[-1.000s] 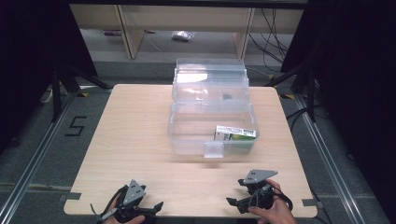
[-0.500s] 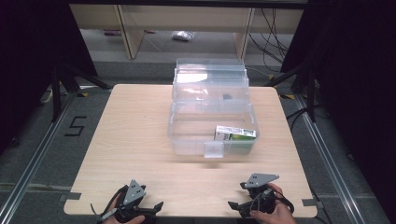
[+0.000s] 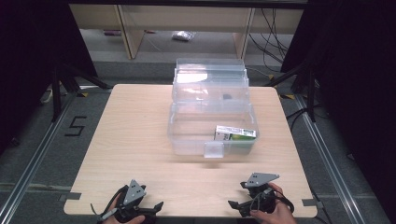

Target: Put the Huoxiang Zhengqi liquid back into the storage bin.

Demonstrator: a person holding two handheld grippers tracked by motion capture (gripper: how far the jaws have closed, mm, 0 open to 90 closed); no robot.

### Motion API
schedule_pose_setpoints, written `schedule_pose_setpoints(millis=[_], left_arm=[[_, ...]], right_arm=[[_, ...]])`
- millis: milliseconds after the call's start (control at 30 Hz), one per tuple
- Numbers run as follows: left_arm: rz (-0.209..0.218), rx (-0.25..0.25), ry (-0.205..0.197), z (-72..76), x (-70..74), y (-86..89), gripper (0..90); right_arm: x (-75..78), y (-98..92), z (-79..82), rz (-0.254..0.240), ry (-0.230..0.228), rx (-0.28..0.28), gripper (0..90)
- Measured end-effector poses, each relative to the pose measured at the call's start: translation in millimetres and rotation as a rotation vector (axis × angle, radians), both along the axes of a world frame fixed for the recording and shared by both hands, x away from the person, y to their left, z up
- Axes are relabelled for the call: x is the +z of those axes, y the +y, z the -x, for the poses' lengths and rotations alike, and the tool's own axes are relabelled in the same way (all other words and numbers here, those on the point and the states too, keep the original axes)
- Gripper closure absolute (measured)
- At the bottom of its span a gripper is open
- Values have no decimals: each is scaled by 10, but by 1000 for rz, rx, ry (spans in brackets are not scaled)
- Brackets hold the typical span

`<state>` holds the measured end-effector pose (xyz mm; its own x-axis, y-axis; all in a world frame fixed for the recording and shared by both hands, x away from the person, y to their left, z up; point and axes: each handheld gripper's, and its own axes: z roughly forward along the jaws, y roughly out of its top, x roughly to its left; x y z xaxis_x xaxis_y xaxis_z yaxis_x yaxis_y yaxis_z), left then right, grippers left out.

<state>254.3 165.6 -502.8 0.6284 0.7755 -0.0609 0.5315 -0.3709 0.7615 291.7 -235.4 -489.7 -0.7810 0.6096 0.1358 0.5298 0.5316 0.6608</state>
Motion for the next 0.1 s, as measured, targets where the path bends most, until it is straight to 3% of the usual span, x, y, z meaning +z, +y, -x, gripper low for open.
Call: schedule_pose_setpoints(millis=[100], left_arm=[[-1, 0, -1, -1, 1, 1, 150]], right_arm=[[-8, 6, 1, -22, -11, -11, 175]])
